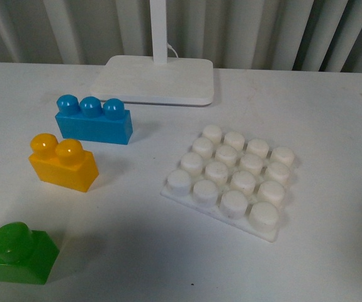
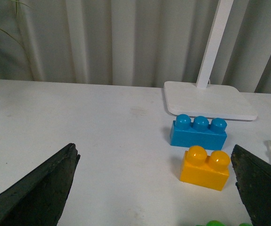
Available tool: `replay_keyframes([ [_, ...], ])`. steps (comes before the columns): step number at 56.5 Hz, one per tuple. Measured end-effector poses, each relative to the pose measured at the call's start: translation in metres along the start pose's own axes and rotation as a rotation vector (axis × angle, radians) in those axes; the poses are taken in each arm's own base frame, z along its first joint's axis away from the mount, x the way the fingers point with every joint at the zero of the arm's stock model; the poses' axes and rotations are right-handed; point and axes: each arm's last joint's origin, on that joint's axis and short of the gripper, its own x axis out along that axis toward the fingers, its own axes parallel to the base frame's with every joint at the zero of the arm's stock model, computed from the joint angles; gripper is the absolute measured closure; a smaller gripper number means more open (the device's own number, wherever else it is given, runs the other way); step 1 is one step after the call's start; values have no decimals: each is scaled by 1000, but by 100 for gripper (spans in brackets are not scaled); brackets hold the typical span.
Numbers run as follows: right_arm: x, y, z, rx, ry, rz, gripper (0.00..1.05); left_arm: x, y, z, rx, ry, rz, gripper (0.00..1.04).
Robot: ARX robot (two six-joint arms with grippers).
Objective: Insert yellow block into base center
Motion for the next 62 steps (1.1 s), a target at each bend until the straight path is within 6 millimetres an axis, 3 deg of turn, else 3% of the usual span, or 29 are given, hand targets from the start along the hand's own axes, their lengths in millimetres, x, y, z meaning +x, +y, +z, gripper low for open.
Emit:
replay_keyframes([
  [5, -7, 0, -7, -3, 19, 1, 104, 0, 0, 0, 0, 0, 0, 6],
  [48, -9, 0, -25, -5, -5, 2, 103, 0, 0, 0, 0, 0, 0, 6],
  [56, -9, 0, -25, -6, -5, 2, 76, 0, 0, 0, 0, 0, 0, 6],
  [62, -9, 0, -25, -6, -5, 2, 56, 6, 0, 1, -103, 131, 132, 6],
])
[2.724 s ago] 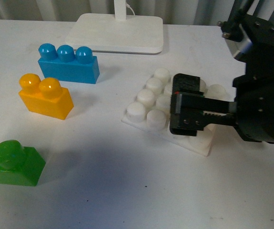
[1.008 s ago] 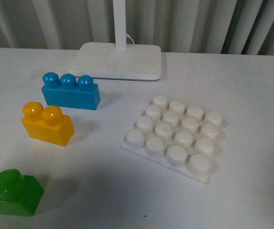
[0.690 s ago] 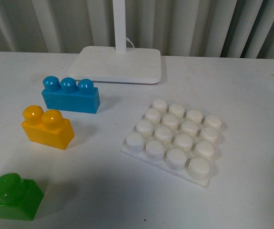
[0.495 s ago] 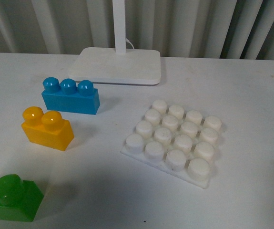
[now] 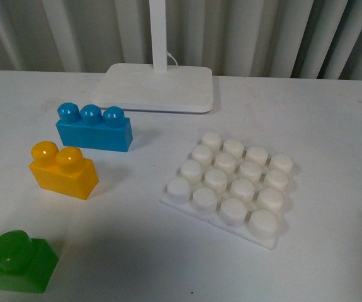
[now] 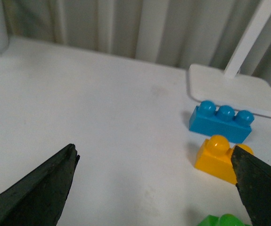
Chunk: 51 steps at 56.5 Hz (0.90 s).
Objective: Insert yellow block into base center
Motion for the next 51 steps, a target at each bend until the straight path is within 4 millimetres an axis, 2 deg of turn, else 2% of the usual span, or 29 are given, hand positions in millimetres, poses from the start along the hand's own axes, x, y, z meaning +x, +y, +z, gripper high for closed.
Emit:
replay_keyframes([
  [7, 0, 0, 0, 0, 0, 1, 35, 18, -4, 18, -53, 105, -58, 6],
  [16, 0, 0, 0, 0, 0, 0, 7, 61, -8, 55, 12, 211, -187, 6],
  [27, 0, 0, 0, 0, 0, 0, 9, 110, -23, 65, 193, 422, -420, 6],
  [34, 0, 0, 0, 0, 0, 0, 9, 134, -42, 75, 459, 495, -598, 6],
  [38, 0, 0, 0, 0, 0, 0, 9, 141, -51, 85, 584, 499, -672, 6],
  [43, 0, 0, 0, 0, 0, 0, 9, 151, -65, 97, 832, 484, -768, 6],
  [51, 0, 0, 0, 0, 0, 0, 9, 155, -81, 94, 1065, 526, -942, 6],
])
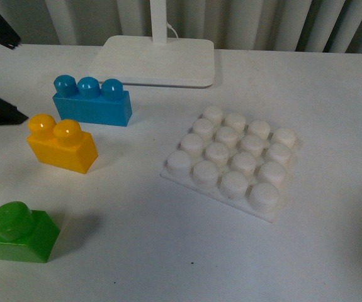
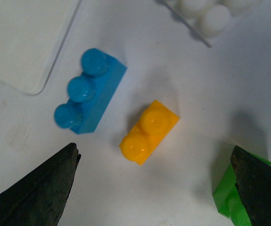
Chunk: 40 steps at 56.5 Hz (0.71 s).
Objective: Insert yellow block into base center
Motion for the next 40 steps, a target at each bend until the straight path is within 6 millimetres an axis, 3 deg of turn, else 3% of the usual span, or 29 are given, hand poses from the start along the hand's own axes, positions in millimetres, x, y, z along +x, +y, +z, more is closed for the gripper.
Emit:
replay_keyframes([
  [16, 0, 0, 0, 0, 0, 0, 9, 30, 1, 13, 272, 152, -98, 6],
  [25, 0, 0, 0, 0, 0, 0, 9, 53, 6, 8, 313, 204, -135, 6],
  [40, 0, 0, 0, 0, 0, 0, 9, 70, 16, 10, 313, 198, -159, 6],
])
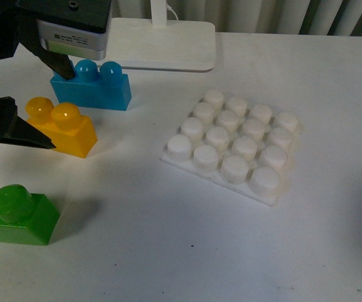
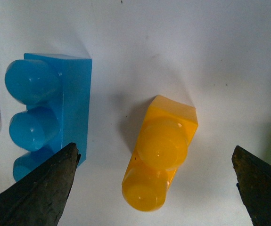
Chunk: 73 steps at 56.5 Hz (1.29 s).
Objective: Insert yellow block into base center
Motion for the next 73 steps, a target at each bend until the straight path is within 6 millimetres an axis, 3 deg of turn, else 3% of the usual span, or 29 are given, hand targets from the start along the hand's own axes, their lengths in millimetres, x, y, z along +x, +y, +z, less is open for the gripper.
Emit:
replay_keyframes([
  [16, 0, 0, 0, 0, 0, 0, 9, 14, 0, 4, 4, 16, -88, 7],
  [41, 0, 0, 0, 0, 0, 0, 9, 28, 4, -3, 23, 104, -103, 72],
  [59, 0, 0, 0, 0, 0, 0, 9, 16, 3, 13, -8, 49, -156, 73],
  [73, 0, 0, 0, 0, 0, 0, 9, -10, 20, 63, 65, -67, -56, 73],
])
